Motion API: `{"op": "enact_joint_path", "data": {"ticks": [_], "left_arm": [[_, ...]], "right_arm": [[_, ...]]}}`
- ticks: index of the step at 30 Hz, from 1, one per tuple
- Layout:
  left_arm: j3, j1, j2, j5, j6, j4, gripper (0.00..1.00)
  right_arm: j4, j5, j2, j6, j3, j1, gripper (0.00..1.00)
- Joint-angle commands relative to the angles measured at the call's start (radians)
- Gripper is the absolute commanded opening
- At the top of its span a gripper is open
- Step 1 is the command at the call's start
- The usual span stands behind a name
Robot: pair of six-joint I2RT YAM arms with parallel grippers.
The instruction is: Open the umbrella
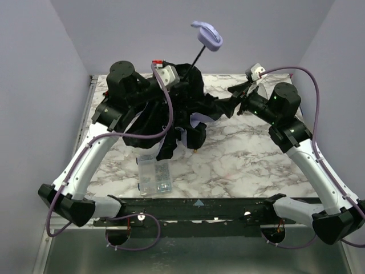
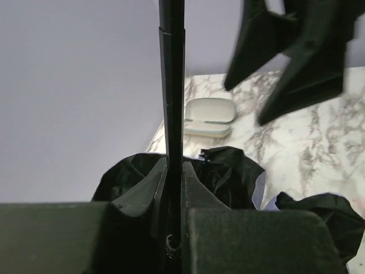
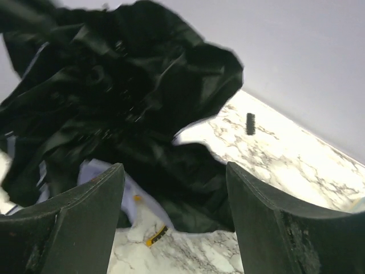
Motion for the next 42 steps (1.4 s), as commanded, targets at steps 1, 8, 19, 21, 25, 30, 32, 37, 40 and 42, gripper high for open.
{"op": "enact_joint_path", "data": {"ticks": [1,8,19,21,25,30,32,37,40,42], "left_arm": [[0.145,0.075,0.086,0.112,-0.018,0.049,0.0],[0.292,0.073,0.193,0.212,-0.083,-0.033,0.0],[0.238,0.073,0.199,0.295,-0.253,0.098,0.0],[0.223,0.073,0.192,0.306,-0.28,0.12,0.0],[0.17,0.073,0.18,0.314,-0.312,0.181,0.0],[0.185,0.072,0.189,0.366,-0.358,0.183,0.0],[0.194,0.072,0.192,0.368,-0.382,0.157,0.0],[0.146,0.072,0.174,0.344,-0.419,0.187,0.0],[0.126,0.072,0.175,0.349,-0.471,0.234,0.0],[0.125,0.077,0.179,0.345,-0.493,0.247,0.0]], "right_arm": [[0.029,-0.182,0.024,-0.14,0.0,-0.003,0.71],[0.059,-0.344,0.123,-0.188,0.049,-0.003,0.61],[0.166,-0.441,0.255,-0.001,0.131,-0.001,0.48],[0.174,-0.466,0.274,0.056,0.147,0.0,0.44],[0.148,-0.488,0.282,0.06,0.157,0.016,0.37],[0.143,-0.511,0.283,0.03,0.101,0.022,0.21],[0.129,-0.543,0.278,0.022,0.082,0.032,0.19],[0.073,-0.543,0.255,-0.047,0.002,0.077,0.18],[0.047,-0.552,0.259,-0.099,-0.029,0.093,0.18],[-0.006,-0.564,0.261,-0.17,-0.032,0.106,0.19]]}}
